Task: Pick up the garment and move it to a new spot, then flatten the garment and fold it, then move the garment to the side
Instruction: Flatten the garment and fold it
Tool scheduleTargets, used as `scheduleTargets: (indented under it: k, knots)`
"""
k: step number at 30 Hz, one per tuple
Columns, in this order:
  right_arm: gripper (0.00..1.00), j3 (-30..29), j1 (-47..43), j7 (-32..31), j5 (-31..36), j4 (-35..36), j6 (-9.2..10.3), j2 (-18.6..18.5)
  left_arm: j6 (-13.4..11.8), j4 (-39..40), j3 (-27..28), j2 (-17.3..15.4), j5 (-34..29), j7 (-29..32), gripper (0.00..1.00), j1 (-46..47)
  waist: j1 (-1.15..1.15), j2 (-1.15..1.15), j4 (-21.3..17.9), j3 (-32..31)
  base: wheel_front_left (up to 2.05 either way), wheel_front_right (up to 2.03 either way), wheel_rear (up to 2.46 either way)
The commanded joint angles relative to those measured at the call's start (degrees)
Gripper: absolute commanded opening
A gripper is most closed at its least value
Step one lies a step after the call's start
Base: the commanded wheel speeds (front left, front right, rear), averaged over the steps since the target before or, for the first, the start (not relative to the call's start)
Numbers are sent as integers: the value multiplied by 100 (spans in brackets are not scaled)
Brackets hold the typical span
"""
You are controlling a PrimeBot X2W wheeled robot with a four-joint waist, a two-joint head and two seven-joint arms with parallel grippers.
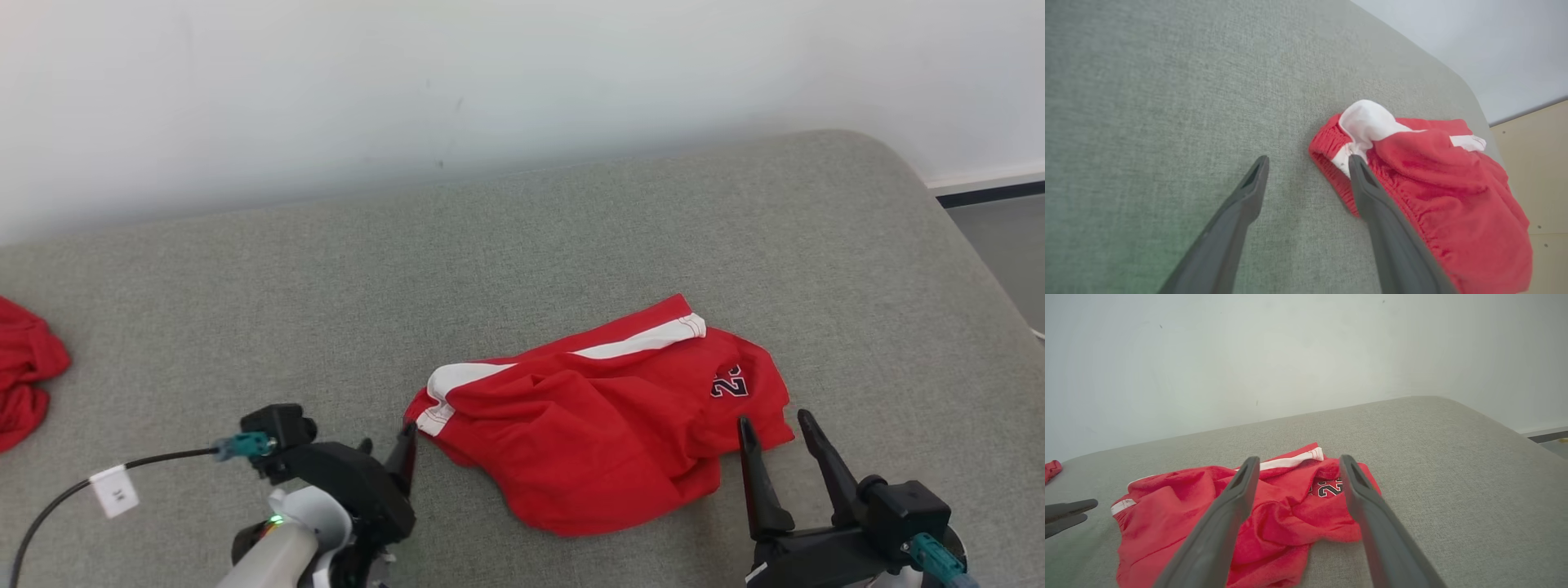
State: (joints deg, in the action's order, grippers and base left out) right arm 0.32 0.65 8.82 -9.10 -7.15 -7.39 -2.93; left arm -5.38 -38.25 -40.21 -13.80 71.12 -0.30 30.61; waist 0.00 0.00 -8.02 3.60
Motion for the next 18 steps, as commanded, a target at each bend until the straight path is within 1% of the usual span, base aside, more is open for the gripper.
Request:
scheduleTargets:
  k: [1, 5, 11, 12, 13, 14, 15, 17, 18]
  knots:
    - [100, -18, 32, -15, 66, 51, -20, 10, -37, 41, -45, 55, -31, 58, 100, 9, 0, 0, -2, 23, 0, 0, 0]
    - [100, -63, 107, -69, 121, 208, -20, 10, -166, 77, -110, 187, -9, 222, 100, 129, 0, 0, -28, 61, 0, 0, 0]
    - [100, -19, 117, -101, 96, 303, -20, 10, -317, -90, -27, 324, 79, 213, 100, 240, 0, 0, -141, 74, 0, 0, 0]
    - [100, -16, 97, -97, 75, 303, -20, 10, -316, -114, -28, 329, 77, 226, 97, 253, 0, 0, -155, 76, 0, 0, 0]
    - [100, -14, 79, -92, 56, 303, -20, 10, -318, -133, -24, 336, 97, 259, 90, 259, 0, 0, -166, 79, 0, 0, 0]
    - [100, -11, 61, -86, 36, 302, -20, 10, -303, -141, -13, 344, 123, 273, 87, 259, 0, 0, -177, 80, 0, 0, 0]
    - [100, -10, 49, -80, 31, 296, -20, 10, -281, -150, -4, 357, 153, 292, 81, 253, 0, 0, -185, 79, 0, 0, 0]
    - [100, -4, 38, -73, 22, 286, -20, 10, -260, -158, 18, 379, 198, 324, 76, 234, 0, 0, -194, 80, 0, 0, 0]
    - [100, -3, 38, -70, 21, 286, -20, 10, -235, -162, 33, 386, 212, 325, 68, 225, 0, 0, -196, 83, 0, 0, 0]
